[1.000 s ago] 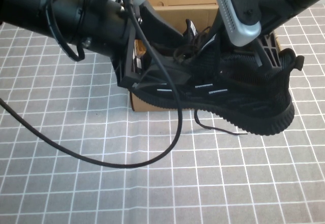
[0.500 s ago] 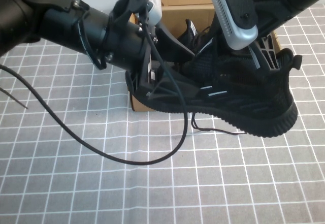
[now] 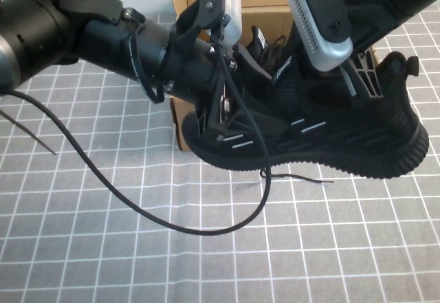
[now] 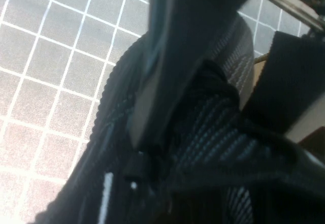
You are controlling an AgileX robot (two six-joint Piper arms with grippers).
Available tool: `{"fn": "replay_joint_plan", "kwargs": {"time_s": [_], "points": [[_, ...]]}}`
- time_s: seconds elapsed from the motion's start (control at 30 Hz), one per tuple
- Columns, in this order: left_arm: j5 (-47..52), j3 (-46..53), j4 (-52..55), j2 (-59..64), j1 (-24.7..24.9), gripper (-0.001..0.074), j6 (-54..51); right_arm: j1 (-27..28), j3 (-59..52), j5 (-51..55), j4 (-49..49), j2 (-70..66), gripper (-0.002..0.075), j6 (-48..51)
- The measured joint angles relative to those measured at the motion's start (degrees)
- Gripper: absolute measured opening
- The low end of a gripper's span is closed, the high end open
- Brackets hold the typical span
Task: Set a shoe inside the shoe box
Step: Hand over the shoe, then place the shoe in the shoe box
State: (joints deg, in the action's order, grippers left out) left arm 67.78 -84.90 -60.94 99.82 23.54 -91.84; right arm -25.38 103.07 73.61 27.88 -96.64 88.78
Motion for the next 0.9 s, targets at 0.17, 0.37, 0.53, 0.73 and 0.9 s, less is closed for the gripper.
{"fn": "replay_joint_plan", "kwargs": {"time_s": [0.17, 0.37, 0.53, 0.73, 0.9], "points": [[-1.48, -0.03, 1.35, 0.0, 0.23, 0.026, 0.0, 0.0, 0.0, 0.13, 0.0, -0.06, -0.0006, 0.0], [-3.35, -0.13, 1.78, 0.0, 0.3, 0.0073, -0.08, 0.0, 0.0, 0.27, 0.11, -0.14, -0.0006, 0.0], [-4.62, -0.24, 2.02, 0.0, 0.35, 0.0043, 0.85, 0.0, 0.0, 0.04, 0.19, -0.19, -0.0005, -6.94], [-7.31, -0.34, 4.72, 0.12, 0.35, 0.0029, 3.1, 0.0, 0.0, -1.17, -2.36, 0.04, 0.0151, -23.34], [-9.41, -0.34, 6.15, 0.34, 0.35, 0.0023, 3.38, 0.0, 0.0, -1.87, -8.43, 1.98, 0.031, -34.95]]}}
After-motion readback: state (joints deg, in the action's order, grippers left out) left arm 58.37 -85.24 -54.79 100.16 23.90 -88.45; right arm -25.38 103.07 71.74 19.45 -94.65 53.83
